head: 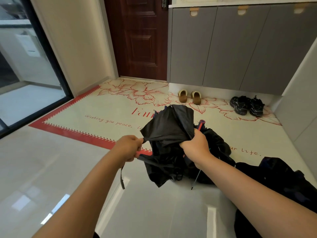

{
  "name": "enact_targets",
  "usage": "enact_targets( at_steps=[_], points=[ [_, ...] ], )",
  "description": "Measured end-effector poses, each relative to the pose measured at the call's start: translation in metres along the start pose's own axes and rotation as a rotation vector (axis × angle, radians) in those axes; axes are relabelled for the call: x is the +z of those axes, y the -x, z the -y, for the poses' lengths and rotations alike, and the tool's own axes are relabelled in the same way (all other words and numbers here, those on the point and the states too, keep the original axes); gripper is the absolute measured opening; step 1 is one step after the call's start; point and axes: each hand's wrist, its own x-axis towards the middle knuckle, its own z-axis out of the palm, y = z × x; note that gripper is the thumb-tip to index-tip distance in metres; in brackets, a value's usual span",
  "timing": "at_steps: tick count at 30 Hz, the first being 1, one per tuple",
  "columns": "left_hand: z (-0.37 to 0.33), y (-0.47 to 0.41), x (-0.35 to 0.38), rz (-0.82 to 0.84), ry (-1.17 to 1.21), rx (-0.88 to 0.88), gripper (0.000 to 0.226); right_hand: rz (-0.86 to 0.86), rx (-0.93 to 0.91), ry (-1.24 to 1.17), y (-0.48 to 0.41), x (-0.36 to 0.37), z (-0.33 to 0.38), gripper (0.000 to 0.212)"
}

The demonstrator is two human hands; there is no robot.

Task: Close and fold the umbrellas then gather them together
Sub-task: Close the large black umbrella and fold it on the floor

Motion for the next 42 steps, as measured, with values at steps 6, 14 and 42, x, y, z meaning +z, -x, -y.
enact_targets(
  at_steps=[6,14,42],
  points=[
    [0.008,-0.007,0.033,0.074,0.308,-0.155,0.024,0.088,-0.091,-0.227,0.016,0.012,0.010,0.087],
    [0.008,-0.015,0.050,0.128,0.876,-0.252,0.037,0.303,-0.165,-0.077,0.027,0.008,0.019,0.118],
    [-0.026,-0.003,0.063,0.351,1.374,-0.033,0.040,-0.222,-0.577,0.150,0.020,-0.001,0.034,0.065]
  ],
)
